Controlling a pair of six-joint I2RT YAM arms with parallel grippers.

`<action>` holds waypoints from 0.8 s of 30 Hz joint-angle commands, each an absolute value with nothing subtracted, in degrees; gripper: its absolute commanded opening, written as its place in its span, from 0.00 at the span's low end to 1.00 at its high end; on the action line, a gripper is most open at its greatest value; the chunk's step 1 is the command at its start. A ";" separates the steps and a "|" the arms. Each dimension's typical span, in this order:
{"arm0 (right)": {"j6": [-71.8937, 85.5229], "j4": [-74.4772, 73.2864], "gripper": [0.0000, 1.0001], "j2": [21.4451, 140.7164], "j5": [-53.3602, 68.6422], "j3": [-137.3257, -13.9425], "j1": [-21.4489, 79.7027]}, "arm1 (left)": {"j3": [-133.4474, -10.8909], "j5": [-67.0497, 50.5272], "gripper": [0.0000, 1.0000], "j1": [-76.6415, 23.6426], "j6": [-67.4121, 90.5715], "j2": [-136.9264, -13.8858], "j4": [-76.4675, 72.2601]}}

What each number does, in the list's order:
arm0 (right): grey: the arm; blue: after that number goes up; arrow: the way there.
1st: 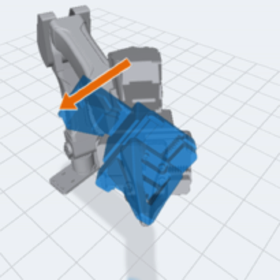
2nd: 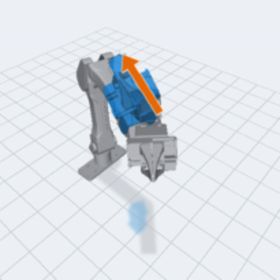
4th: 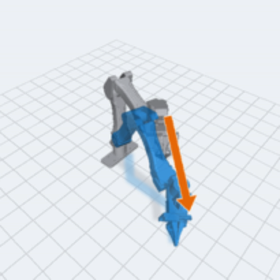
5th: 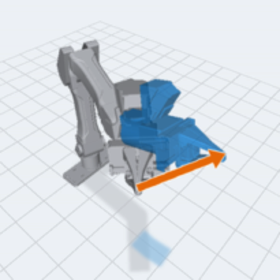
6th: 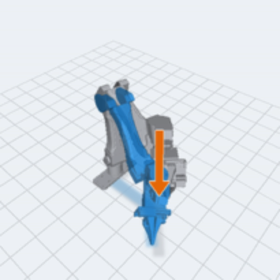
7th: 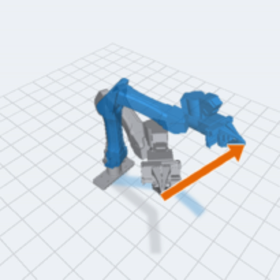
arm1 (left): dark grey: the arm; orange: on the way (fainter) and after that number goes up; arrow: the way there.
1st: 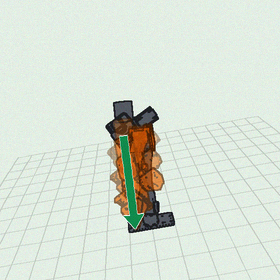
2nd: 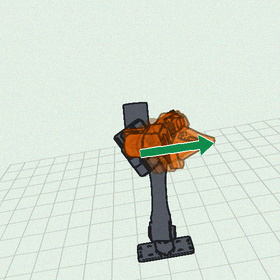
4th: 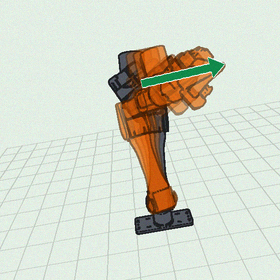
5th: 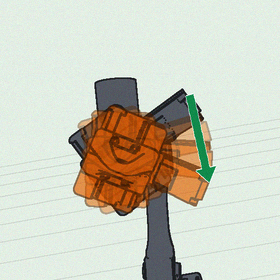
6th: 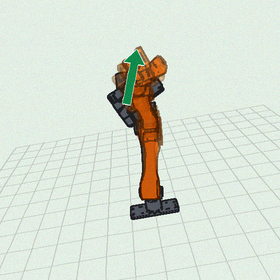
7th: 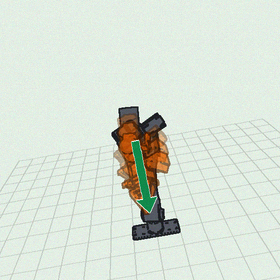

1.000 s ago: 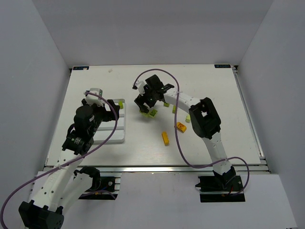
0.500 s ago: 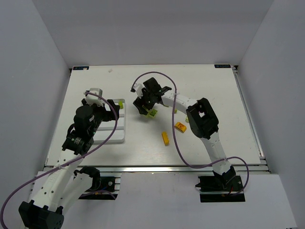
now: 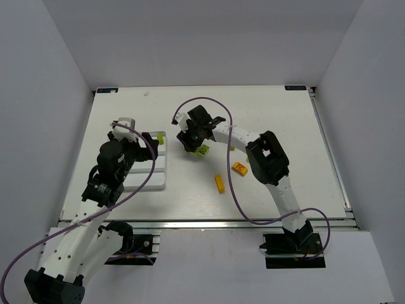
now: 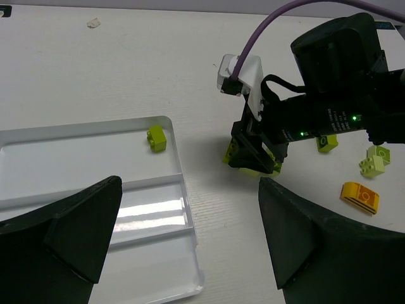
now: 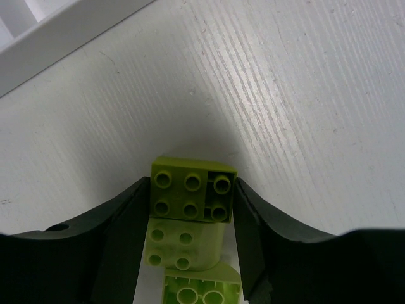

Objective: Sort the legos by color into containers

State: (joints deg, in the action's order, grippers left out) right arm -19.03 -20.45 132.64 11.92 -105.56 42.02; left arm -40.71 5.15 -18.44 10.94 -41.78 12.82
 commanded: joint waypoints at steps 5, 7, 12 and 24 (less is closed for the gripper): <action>-18.81 -20.57 0.00 131.22 12.30 -108.62 42.89 | -39.73 5.27 0.98 -18.28 10.46 -38.94 10.99; -18.72 -20.48 0.00 130.08 12.65 -109.60 43.50 | -39.20 5.19 0.98 -18.28 10.37 -38.24 10.20; -18.81 -20.83 0.00 129.37 14.24 -115.99 45.52 | -37.97 5.36 0.98 -18.28 10.20 -34.72 8.70; -18.81 -14.95 0.00 135.35 15.12 -125.33 49.74 | -35.42 5.71 0.98 -18.28 9.23 -29.53 5.63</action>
State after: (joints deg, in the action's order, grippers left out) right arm -19.00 -18.52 132.86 14.35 -122.58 49.08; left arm -35.94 5.21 -18.44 10.09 -30.20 7.44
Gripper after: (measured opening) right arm 0.562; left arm 0.979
